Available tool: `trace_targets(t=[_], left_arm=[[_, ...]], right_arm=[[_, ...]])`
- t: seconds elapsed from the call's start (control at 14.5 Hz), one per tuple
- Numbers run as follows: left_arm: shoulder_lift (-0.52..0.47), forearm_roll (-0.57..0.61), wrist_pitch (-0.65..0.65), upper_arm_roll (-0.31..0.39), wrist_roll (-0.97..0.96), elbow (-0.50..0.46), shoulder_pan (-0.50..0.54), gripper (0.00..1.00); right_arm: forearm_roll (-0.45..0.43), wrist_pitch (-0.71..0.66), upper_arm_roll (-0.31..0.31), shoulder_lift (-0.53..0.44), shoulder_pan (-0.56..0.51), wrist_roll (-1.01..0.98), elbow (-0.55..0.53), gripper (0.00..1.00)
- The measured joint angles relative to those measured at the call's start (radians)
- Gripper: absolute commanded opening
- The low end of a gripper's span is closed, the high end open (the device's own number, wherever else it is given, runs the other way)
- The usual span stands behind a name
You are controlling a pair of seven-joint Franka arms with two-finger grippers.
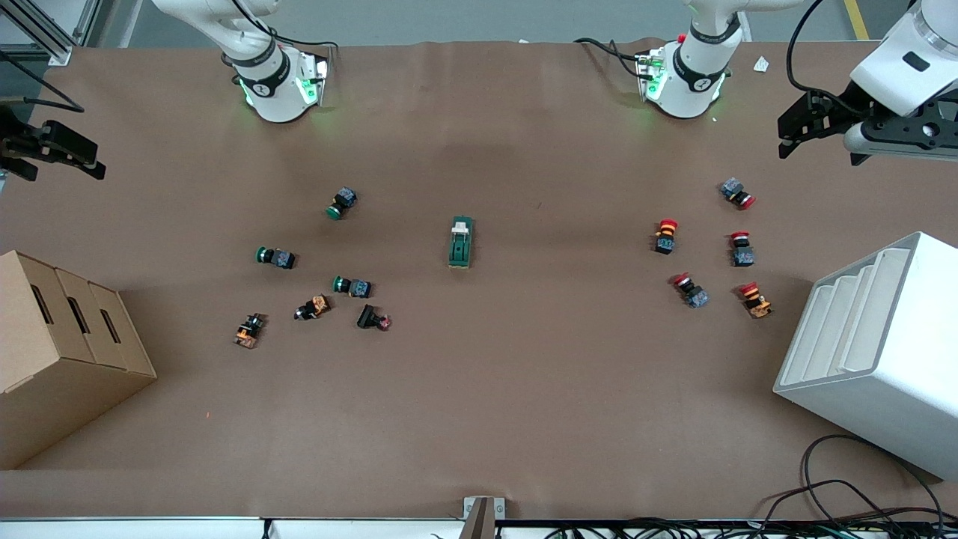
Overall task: Close load switch with both arms
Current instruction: 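Move the left gripper over the green load switch and lower it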
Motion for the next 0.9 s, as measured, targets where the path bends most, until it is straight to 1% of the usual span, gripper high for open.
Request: trace_targets(t=[0.07, 0.14, 0.28, 0.41, 0.69, 0.76, 0.9], left_arm=[[0.004, -0.001, -0.002, -0.008, -0.035, 0.004, 0.002, 1.0], [0.02, -0.001, -0.007, -0.041, -0.112, 0.019, 0.01, 1.0], [0.061, -0.001, -0.008, -0.094, -0.198, 0.048, 0.011, 1.0], [0.087, -0.001, -0.008, -0.102, -0.214, 0.062, 0.012, 1.0], [0.094, -0.001, -0.013, -0.109, -0.214, 0.073, 0.017, 1.0], [0.097, -0.001, -0.012, -0.126, -0.214, 0.072, 0.016, 1.0], [0.106, -0.001, 0.016, -0.18, -0.241, 0.06, 0.015, 1.0]], right_arm=[[0.012, -0.005, -0.003, -0.002, 0.001, 0.017, 0.001, 1.0], [0.036, -0.018, -0.012, -0.01, 0.001, 0.045, 0.003, 1.0], [0.054, -0.032, -0.026, -0.036, 0.001, 0.06, 0.004, 1.0], [0.061, -0.036, -0.028, -0.05, 0.002, 0.063, 0.004, 1.0], [0.062, -0.037, -0.027, -0.051, 0.009, 0.066, 0.004, 1.0], [0.062, -0.037, -0.027, -0.051, 0.01, 0.066, 0.004, 1.0], [0.062, -0.037, -0.027, -0.051, 0.011, 0.066, 0.004, 1.0]])
